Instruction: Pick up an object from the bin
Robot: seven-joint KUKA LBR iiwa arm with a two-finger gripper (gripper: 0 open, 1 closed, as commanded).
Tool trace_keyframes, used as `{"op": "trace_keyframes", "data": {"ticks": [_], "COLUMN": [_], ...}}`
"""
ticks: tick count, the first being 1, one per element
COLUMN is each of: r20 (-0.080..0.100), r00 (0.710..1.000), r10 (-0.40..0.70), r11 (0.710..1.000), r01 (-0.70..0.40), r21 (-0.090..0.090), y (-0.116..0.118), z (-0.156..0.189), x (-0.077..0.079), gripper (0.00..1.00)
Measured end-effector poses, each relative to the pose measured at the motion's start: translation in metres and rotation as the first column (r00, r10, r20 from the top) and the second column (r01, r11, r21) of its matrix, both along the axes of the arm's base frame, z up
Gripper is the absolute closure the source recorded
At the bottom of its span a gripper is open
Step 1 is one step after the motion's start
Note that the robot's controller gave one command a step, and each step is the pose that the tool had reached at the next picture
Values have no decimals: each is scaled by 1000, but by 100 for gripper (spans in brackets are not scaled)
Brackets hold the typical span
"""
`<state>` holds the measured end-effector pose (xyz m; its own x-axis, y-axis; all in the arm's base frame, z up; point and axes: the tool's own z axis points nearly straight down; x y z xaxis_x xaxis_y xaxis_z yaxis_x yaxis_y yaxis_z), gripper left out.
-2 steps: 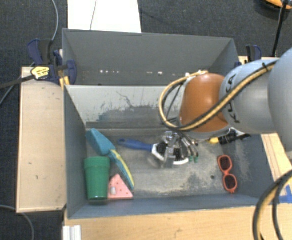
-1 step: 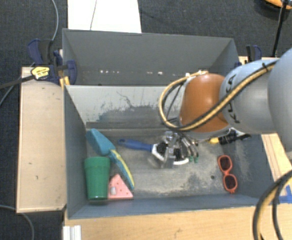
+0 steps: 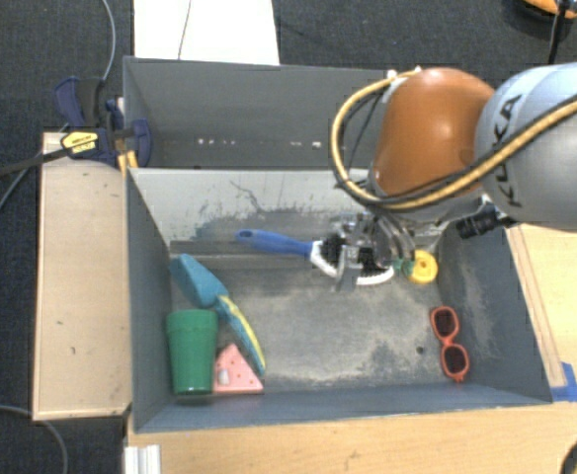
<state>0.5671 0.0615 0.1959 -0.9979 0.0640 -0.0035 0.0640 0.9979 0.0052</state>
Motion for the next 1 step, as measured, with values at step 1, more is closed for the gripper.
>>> {"op": "trace_keyframes", "data": {"ticks": [1], "r20": [-1], "r00": [1000], "r10": [-1], "r11": [1000], "r01": [1], "r21": [0], "y": [0], "z": [0], "x": [0], "gripper": [100]}}
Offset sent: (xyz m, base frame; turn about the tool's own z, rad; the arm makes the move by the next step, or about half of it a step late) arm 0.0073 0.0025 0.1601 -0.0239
